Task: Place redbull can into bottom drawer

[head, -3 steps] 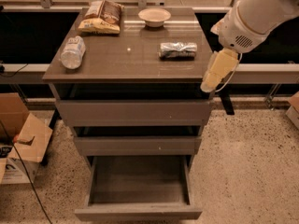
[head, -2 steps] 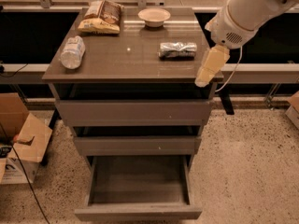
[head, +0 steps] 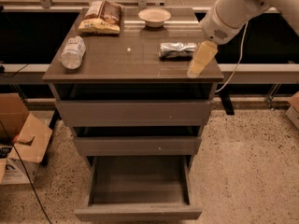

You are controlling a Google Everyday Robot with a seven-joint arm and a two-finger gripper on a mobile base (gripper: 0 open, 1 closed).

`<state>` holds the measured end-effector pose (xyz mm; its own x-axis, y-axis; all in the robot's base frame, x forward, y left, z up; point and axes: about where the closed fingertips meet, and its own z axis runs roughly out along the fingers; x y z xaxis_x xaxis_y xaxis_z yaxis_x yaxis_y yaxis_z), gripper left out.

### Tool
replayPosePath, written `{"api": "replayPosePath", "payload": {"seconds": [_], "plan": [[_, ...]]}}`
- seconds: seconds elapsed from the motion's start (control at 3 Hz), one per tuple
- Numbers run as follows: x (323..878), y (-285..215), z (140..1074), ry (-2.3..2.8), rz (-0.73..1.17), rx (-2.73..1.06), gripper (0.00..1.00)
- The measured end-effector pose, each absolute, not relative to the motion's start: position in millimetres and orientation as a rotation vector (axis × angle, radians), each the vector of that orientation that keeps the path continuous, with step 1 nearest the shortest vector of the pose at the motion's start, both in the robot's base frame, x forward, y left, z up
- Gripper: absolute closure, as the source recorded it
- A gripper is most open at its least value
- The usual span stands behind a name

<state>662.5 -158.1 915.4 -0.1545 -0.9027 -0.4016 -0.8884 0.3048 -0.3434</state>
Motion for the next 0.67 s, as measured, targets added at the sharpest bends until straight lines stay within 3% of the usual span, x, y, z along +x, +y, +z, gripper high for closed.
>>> {"api": "replayPosePath", "payload": {"seconds": [0.67], "plan": [[714.4, -151.4, 883.7, 2.073, 0.004, -1.596, 0.0]]}}
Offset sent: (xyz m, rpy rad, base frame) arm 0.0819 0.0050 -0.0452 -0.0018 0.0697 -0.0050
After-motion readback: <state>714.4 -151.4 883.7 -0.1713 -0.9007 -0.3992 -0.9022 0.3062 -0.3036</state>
